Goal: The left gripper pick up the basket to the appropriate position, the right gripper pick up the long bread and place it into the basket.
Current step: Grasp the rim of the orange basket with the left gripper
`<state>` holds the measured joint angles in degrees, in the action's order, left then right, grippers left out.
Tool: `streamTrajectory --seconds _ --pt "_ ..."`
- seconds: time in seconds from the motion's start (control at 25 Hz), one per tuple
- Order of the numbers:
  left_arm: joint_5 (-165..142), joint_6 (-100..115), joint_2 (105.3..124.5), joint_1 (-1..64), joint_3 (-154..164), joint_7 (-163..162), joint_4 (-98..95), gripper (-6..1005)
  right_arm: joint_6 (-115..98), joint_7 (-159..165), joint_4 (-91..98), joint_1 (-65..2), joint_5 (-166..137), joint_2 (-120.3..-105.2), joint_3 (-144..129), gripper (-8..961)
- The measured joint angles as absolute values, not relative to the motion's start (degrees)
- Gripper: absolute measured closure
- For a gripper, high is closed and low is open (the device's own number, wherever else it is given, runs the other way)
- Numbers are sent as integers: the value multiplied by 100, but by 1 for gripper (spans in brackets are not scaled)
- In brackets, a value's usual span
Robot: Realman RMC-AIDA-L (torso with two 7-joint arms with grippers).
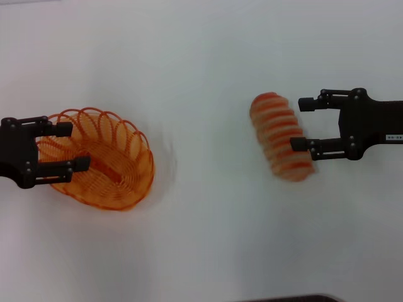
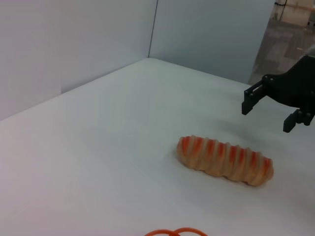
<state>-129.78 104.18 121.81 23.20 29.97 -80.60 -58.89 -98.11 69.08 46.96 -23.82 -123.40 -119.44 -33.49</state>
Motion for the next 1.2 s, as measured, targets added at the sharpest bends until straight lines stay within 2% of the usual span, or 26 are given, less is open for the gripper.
streamTrajectory --seconds 0.88,1.2 --pt "-12941 10350 12170 2422 2943 -8475 -5971 242 -9809 6908 4693 -2373 -12340 -11953 -3349 134" --pt "-12988 10160 12006 2810 2966 -9555 -6100 244 -9804 6872 4693 -2373 -12339 -11947 -3323 133"
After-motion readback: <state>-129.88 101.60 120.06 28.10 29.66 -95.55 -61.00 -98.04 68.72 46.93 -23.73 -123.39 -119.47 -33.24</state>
